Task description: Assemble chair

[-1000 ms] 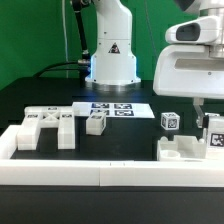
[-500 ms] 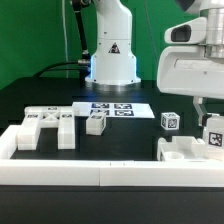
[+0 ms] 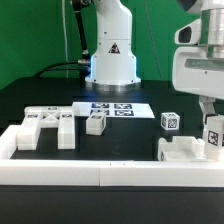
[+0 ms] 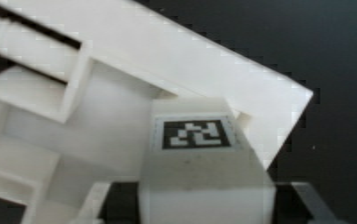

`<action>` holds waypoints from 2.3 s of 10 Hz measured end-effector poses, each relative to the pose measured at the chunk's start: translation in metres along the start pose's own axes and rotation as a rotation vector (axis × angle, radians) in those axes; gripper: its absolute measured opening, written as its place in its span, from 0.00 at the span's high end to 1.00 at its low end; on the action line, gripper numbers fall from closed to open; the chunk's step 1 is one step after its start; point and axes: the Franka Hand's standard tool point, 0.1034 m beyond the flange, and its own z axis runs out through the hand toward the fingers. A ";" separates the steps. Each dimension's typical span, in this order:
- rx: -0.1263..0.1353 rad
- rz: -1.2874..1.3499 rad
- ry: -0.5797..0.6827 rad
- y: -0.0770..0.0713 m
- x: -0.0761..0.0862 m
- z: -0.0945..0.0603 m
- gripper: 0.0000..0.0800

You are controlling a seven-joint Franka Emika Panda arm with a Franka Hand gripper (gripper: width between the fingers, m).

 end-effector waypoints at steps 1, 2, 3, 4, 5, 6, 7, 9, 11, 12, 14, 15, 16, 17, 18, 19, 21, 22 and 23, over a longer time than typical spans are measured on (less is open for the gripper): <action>0.000 0.008 0.001 0.000 0.000 0.000 0.64; 0.001 0.017 0.003 0.000 0.001 0.000 0.63; 0.000 0.002 0.002 0.000 0.001 0.000 0.63; 0.000 -0.035 0.002 0.000 0.000 0.000 0.37; -0.001 -0.054 0.002 0.000 0.000 0.000 0.37; -0.001 -0.087 0.002 0.000 -0.001 0.000 0.22; -0.001 -0.197 0.003 0.000 -0.001 0.000 0.20; 0.001 -0.404 0.004 -0.001 0.000 0.000 0.19; 0.001 -0.569 0.005 0.000 0.001 0.001 0.19; 0.000 -0.618 0.005 0.000 0.001 0.001 0.19; 0.000 -0.759 0.005 0.000 0.001 0.001 0.19; 0.000 -0.824 0.005 0.000 0.001 0.001 0.19; -0.001 -0.873 0.006 0.000 0.001 0.001 0.19; -0.002 -0.969 0.006 0.000 0.002 0.001 0.19; -0.002 -1.039 0.006 0.000 0.002 0.001 0.19; -0.003 -1.081 0.006 0.000 0.002 0.001 0.19; -0.013 -1.259 0.013 0.000 0.004 0.001 0.19; -0.019 -1.335 0.017 0.001 0.005 0.001 0.19; -0.023 -1.415 0.018 0.001 0.007 0.001 0.19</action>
Offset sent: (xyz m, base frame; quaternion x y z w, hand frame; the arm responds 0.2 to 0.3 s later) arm 0.0000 0.0000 0.0000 0.0000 0.0000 -0.0650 0.9979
